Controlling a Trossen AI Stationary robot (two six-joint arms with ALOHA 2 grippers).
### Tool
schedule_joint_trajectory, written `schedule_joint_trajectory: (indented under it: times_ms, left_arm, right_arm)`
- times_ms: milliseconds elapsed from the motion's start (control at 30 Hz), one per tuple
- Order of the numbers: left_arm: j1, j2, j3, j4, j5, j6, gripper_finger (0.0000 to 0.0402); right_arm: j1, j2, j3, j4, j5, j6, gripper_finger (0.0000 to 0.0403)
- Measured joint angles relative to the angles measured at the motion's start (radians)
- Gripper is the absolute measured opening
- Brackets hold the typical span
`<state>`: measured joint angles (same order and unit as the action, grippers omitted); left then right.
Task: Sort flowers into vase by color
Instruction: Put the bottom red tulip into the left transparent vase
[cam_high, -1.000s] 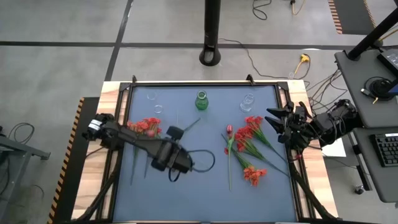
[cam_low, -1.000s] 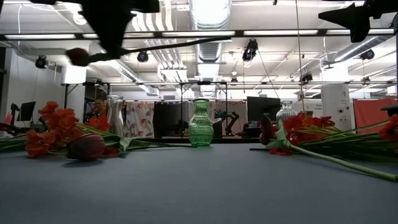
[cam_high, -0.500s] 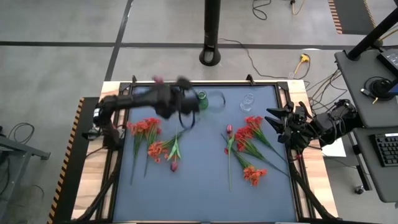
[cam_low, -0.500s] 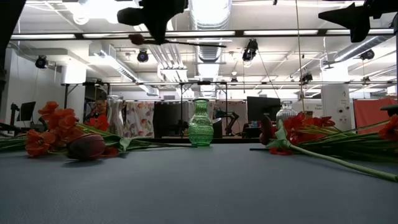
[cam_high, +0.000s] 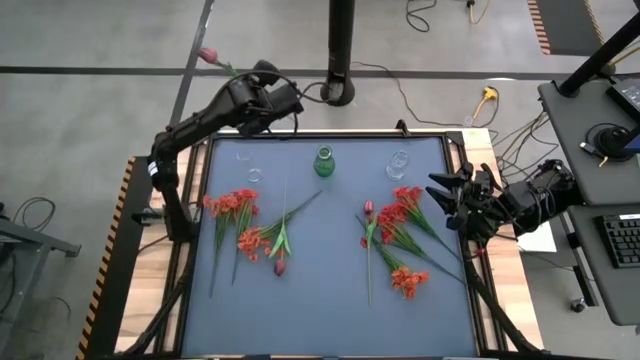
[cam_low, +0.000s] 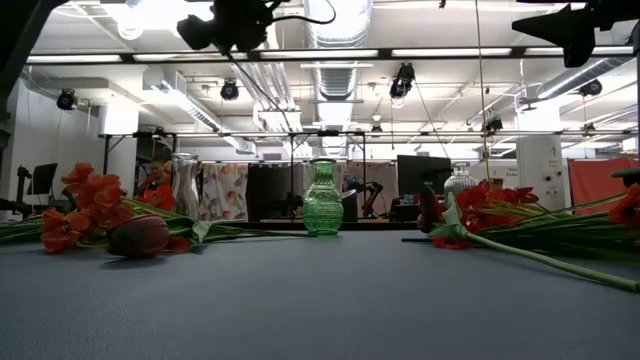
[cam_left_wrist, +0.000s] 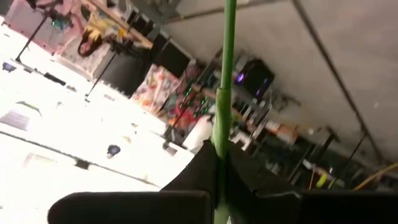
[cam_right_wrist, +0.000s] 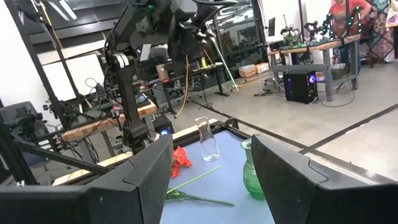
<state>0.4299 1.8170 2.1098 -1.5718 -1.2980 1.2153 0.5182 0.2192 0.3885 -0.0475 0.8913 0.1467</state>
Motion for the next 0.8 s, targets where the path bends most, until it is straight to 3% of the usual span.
schedule_joint_trajectory:
  times_ms: [200,433,667,800]
  left_arm:
    - [0.016,-0.003,0.005,0.001,-0.058,0.038,0.0]
    - [0.033,-0.103,-0.021,0.001,-0.032,0.095,0.0]
    - [0.028,-0.259,-0.208,0.001,0.071,0.14,0.0]
    - [0.032,-0.328,-0.354,0.0,0.01,0.14,0.0]
  right_arm:
    - [0.0,0.0,0.0,0.0,0.0,0.0,0.021]
    - [0.0,0.0,0.0,0.0,0.0,0.001,0.021]
    - [0.0,0.0,0.0,0.017,0.004,-0.016,0.021]
    - [0.0,0.0,0.0,0.026,0.011,-0.017,0.021]
